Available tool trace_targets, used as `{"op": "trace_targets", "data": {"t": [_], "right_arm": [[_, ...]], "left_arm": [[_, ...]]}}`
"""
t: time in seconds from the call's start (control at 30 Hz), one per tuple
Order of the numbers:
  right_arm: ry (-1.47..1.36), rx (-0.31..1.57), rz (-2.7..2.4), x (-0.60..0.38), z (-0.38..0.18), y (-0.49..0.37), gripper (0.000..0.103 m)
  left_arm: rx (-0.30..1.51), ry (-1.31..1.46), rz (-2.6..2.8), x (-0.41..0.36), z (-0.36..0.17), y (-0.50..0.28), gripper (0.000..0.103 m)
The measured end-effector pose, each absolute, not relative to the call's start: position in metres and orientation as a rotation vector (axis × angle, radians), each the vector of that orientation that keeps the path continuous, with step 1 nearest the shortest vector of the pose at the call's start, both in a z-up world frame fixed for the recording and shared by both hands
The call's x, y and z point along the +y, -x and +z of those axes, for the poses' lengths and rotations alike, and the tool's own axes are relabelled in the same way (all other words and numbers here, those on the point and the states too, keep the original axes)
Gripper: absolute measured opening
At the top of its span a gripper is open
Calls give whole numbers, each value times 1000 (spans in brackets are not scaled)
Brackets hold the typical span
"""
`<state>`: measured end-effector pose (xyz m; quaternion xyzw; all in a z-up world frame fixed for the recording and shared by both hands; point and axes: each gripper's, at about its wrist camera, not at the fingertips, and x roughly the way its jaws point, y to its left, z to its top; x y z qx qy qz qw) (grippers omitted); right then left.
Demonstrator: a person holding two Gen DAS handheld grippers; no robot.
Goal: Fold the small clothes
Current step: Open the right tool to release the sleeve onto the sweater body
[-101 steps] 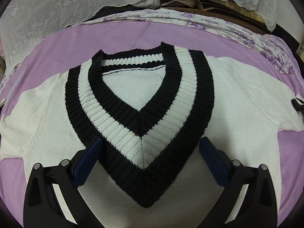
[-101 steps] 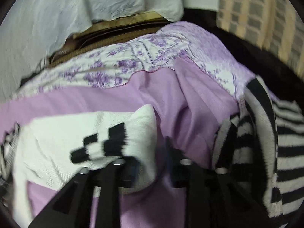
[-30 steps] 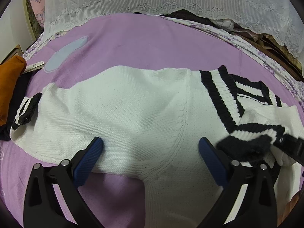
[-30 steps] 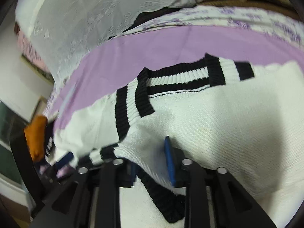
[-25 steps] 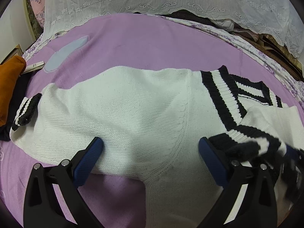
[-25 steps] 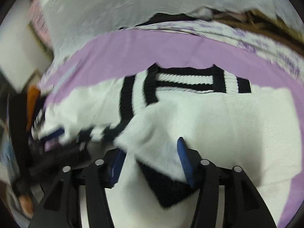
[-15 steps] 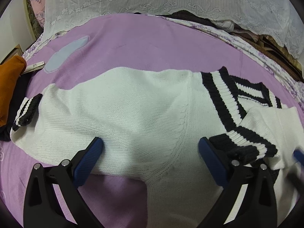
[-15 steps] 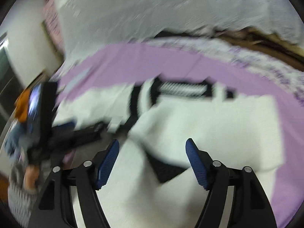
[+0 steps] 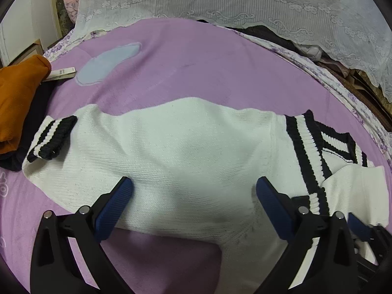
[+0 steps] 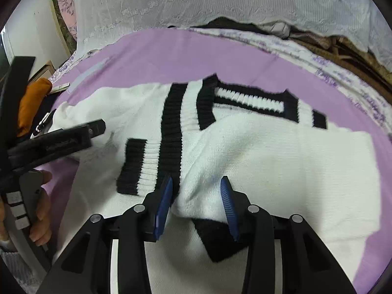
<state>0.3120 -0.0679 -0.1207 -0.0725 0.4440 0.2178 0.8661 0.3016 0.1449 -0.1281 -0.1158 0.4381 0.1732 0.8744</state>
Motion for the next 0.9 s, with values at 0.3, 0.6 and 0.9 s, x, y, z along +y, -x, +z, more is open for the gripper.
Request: {"op": "trace_targets", "data": {"t": [0.3, 0.6, 0.9], "right_arm": [[335, 903, 548, -12, -121, -298, 53], [235, 865, 564, 7, -107, -310, 14], [82, 1025, 647, 19, -139, -330, 16]], "left_arm": [[882, 286, 407, 168, -113, -297, 99], [872, 405, 430, 202, -104, -290, 99], [861, 430, 428, 206, -101, -288, 99]]}}
